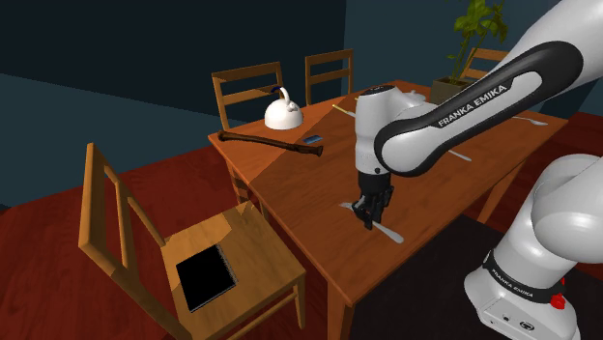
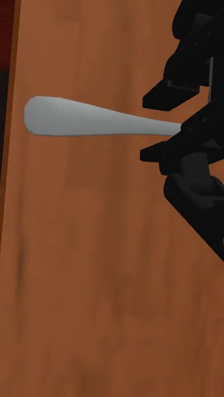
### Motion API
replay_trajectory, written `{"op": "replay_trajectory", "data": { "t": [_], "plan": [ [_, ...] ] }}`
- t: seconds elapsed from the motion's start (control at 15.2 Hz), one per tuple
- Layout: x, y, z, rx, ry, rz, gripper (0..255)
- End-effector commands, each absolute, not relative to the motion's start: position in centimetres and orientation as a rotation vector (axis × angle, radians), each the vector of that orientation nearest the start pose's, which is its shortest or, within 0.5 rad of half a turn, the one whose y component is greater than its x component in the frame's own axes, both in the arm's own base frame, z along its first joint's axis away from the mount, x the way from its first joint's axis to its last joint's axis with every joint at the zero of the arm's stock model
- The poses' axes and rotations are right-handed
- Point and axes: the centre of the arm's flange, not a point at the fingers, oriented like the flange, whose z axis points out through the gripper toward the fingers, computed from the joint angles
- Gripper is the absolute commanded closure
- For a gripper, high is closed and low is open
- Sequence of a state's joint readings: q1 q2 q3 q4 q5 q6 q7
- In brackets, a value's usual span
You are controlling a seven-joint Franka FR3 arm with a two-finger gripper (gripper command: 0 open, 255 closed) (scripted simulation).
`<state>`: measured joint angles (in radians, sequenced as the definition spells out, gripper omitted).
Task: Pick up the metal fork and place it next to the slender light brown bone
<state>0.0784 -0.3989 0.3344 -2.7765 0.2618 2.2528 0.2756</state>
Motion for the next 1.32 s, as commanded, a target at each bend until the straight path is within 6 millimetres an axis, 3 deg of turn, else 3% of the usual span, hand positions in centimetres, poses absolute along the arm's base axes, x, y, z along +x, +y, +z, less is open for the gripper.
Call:
{"op": "replay_trajectory", "data": {
  "t": [0.0,1.25],
  "plan": [
    [32.5,13.8,32.0,-3.114,0.118,0.227,255],
    [32.5,13.8,42.0,-3.114,0.118,0.227,255]
  ]
}}
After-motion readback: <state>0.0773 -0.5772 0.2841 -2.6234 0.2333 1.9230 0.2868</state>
